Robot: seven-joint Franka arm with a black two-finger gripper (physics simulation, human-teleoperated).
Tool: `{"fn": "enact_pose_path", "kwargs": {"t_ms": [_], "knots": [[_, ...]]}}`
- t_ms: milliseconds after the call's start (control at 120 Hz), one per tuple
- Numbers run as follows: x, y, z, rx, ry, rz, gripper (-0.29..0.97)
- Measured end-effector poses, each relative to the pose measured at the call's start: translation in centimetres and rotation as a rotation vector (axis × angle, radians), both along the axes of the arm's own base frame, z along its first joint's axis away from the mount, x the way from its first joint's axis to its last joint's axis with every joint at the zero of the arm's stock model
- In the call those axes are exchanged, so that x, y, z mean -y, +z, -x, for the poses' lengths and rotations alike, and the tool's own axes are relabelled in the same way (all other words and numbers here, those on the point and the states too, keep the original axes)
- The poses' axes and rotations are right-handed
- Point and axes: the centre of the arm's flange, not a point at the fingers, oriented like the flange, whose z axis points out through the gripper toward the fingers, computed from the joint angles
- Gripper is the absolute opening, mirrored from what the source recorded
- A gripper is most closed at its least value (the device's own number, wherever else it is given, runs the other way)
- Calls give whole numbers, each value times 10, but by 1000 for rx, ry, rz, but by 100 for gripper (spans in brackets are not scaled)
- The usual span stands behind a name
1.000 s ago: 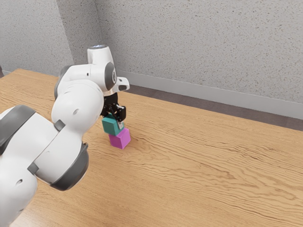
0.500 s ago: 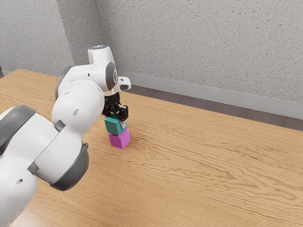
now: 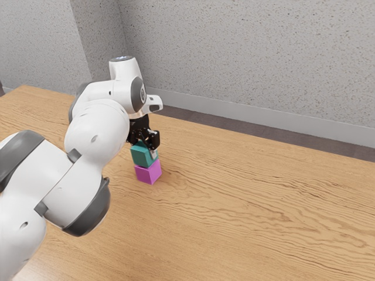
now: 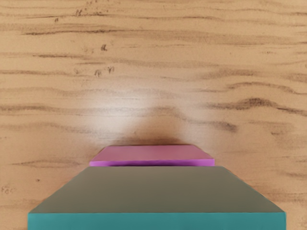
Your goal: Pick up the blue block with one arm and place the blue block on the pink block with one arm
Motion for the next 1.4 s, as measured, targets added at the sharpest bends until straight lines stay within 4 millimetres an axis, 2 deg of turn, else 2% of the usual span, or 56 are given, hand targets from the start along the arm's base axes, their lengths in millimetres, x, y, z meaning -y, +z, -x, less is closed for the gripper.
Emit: {"fn": "enact_pose_path", "kwargs": {"t_ms": [83, 425, 717, 850, 917, 975, 1042, 1075, 1092, 1117, 1142, 1192, 1208, 1333, 1400], "knots": [[0, 0, 0, 0, 4, 1, 37], [1, -2, 0, -2, 13, 8, 60], [1, 5, 0, 6, 16, 9, 66], [7, 18, -3, 27, 6, 14, 67], [3, 46, -3, 60, 13, 4, 67], [2, 95, 1, 115, 13, -13, 67], [33, 190, 25, 196, -67, 33, 68], [64, 252, 55, 226, -174, 80, 68], [79, 277, 71, 231, -237, 99, 68], [101, 305, 94, 227, -340, 126, 68], [117, 324, 115, 211, -434, 146, 68], [122, 336, 144, 163, -553, 173, 68], [121, 334, 149, 142, -585, 183, 68], [99, 305, 152, -22, -643, 62, 68], [85, 301, 156, -83, -634, -11, 68]]}}
